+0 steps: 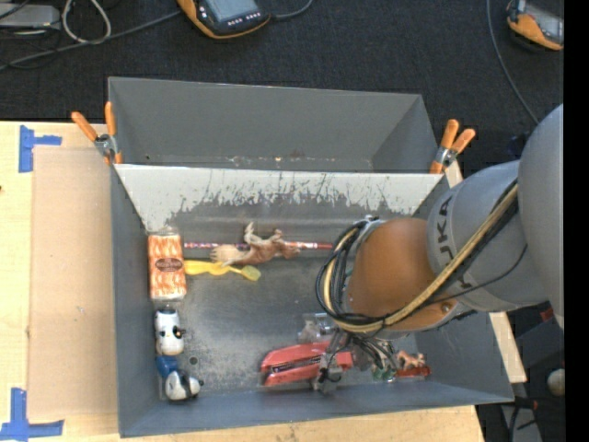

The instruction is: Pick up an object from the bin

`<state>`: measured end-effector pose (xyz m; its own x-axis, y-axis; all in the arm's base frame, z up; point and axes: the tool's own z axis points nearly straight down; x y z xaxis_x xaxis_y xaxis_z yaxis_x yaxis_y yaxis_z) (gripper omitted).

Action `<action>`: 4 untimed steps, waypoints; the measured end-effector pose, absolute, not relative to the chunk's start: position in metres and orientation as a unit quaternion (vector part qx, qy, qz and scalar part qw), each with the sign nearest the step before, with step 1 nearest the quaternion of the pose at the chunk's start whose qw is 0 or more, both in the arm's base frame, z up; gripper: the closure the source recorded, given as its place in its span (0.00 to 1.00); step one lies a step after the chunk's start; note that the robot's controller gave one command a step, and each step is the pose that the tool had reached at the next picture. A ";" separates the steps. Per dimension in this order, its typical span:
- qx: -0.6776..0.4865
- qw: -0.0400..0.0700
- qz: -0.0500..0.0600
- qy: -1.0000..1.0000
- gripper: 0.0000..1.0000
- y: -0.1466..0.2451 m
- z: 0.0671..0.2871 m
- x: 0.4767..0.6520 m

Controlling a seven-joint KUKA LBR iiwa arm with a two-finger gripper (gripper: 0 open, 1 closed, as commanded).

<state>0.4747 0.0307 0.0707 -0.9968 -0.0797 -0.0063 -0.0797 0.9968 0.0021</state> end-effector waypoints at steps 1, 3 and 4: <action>-0.040 0.003 0.001 0.999 1.00 0.031 0.071 0.475; -0.041 -0.001 0.001 0.999 1.00 0.031 0.124 0.473; -0.041 0.000 0.001 0.999 1.00 0.031 0.147 0.473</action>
Offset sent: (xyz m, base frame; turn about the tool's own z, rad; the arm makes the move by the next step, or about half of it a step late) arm 0.0000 0.0001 0.0525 -0.0003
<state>0.4730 0.0309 0.1471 -0.9966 -0.0819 0.0009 -0.0819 0.9966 0.0022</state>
